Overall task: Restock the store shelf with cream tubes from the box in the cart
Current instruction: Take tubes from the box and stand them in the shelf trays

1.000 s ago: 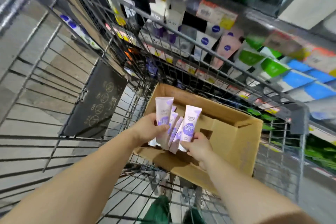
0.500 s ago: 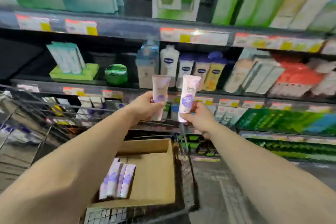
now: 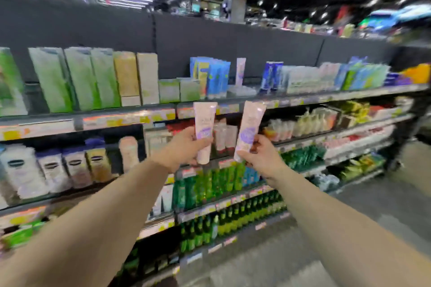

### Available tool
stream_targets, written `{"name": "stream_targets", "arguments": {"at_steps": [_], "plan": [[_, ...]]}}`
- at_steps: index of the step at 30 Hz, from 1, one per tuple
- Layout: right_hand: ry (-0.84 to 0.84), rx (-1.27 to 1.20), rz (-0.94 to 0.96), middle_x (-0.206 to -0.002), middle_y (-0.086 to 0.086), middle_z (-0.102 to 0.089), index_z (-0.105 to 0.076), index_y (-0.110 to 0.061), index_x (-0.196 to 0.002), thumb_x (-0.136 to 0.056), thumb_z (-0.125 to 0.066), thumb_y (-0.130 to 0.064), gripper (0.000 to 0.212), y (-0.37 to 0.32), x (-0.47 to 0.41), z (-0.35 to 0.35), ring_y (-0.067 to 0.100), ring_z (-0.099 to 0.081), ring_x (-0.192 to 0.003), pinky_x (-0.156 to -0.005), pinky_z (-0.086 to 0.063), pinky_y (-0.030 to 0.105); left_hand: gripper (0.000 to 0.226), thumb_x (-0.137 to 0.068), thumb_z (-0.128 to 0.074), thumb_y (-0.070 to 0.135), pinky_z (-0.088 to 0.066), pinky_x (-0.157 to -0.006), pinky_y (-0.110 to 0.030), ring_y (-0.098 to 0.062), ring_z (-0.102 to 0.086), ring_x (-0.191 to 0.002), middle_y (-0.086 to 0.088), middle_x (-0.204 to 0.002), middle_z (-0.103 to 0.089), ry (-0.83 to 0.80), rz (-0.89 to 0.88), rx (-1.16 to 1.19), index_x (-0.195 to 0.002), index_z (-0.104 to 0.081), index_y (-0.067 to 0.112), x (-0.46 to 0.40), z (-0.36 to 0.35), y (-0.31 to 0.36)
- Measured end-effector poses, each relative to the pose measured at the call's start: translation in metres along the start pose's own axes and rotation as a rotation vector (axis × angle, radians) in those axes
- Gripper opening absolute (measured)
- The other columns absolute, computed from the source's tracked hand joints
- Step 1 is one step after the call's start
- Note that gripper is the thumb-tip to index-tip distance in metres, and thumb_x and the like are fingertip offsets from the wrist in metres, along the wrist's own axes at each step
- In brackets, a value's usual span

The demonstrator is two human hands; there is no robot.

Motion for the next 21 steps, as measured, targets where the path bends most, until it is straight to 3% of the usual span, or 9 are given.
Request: {"name": "stream_targets", "arguments": {"at_steps": [1,3,5,7,10,13,18,21], "plan": [[0.029,-0.021,-0.001,-0.099,0.008,-0.067,-0.053,-0.013,-0.112,-0.083,-0.072,-0.005,0.036,0.003,-0.002,0.026,0.012,-0.064,-0.076,-0.062,-0.052,0.022,0.016,-0.096,-0.061,0.025,-0.053,-0.059,-0.033,-0.02,-0.064,-0.079,-0.009,-0.103,-0.068,-0.03,-0.016,0.013,-0.11,-0.059,0.017,-0.014,-0.021,0.009],[0.08,-0.068,-0.029,-0.097,0.005,-0.067,-0.054,-0.015,-0.11,-0.086,-0.07,-0.005,0.03,0.014,-0.006,0.071,0.012,-0.063,-0.077,-0.058,-0.049,0.022,0.025,-0.095,-0.062,0.025,-0.055,-0.06,-0.032,-0.02,-0.067,-0.082,-0.011,-0.107,-0.07,-0.085,-0.029,0.046,-0.117,-0.06,0.013,-0.038,-0.058,0.025],[0.134,-0.117,-0.062,-0.099,0.004,-0.066,-0.052,-0.015,-0.114,-0.087,-0.069,-0.008,0.032,0.027,-0.015,0.105,0.017,-0.063,-0.082,-0.061,-0.051,0.029,0.027,-0.094,-0.064,0.026,-0.059,-0.074,-0.045,-0.023,-0.068,-0.09,-0.01,-0.108,-0.071,-0.124,-0.013,0.09,-0.117,-0.06,0.012,-0.061,-0.088,0.036],[0.192,-0.16,-0.107,-0.107,0.005,-0.065,-0.05,-0.015,-0.122,-0.088,-0.069,-0.012,0.039,0.04,-0.03,0.128,0.02,-0.065,-0.094,-0.068,-0.056,0.035,0.023,-0.094,-0.064,0.026,-0.057,-0.083,-0.054,-0.021,-0.068,-0.086,-0.007,-0.099,-0.071,-0.138,-0.017,0.133,-0.112,-0.061,0.012,-0.085,-0.111,0.044],[0.213,-0.192,-0.118,-0.114,0.004,-0.065,-0.051,-0.02,-0.122,-0.089,-0.069,-0.014,0.039,0.05,-0.063,0.143,0.023,-0.065,-0.102,-0.079,-0.058,0.04,0.025,-0.095,-0.062,0.026,-0.059,-0.069,-0.041,-0.013,-0.066,-0.077,-0.003,-0.095,-0.069,-0.122,-0.043,0.131,-0.115,-0.06,0.012,-0.127,-0.129,0.051],[0.203,-0.179,-0.078,-0.113,0.005,-0.065,-0.052,-0.024,-0.116,-0.09,-0.068,-0.015,0.032,0.049,-0.113,0.146,0.025,-0.065,-0.103,-0.087,-0.056,0.045,0.025,-0.096,-0.06,0.031,-0.056,-0.063,-0.032,-0.012,-0.064,-0.09,-0.001,-0.109,-0.066,-0.115,-0.075,0.116,-0.117,-0.056,0.02,-0.175,-0.128,0.051],[0.2,-0.124,-0.042,-0.113,0.004,-0.066,-0.055,-0.021,-0.117,-0.086,-0.072,-0.02,0.035,0.039,-0.205,0.139,0.023,-0.065,-0.103,-0.09,-0.055,0.047,0.023,-0.095,-0.059,0.036,-0.055,-0.084,-0.038,-0.016,-0.063,-0.102,0.002,-0.115,-0.064,-0.093,-0.111,0.007,-0.115,-0.055,0.025,-0.25,-0.112,0.057],[0.182,-0.11,0.012,-0.109,0.005,-0.068,-0.057,-0.022,-0.114,-0.083,-0.074,-0.022,0.035,0.029,-0.257,0.131,0.022,-0.067,-0.098,-0.076,-0.057,0.037,0.026,-0.095,-0.058,0.04,-0.052,-0.097,-0.044,-0.016,-0.062,-0.106,0.003,-0.117,-0.064,-0.057,-0.138,-0.047,-0.116,-0.055,0.024,-0.288,-0.101,0.063]]}}
Point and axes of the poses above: each hand's wrist, its own x-axis away from the middle knuckle, its own z-axis out of the back of the hand, y = z × x, the point moved 3 cm from there along -x, towards the middle knuckle
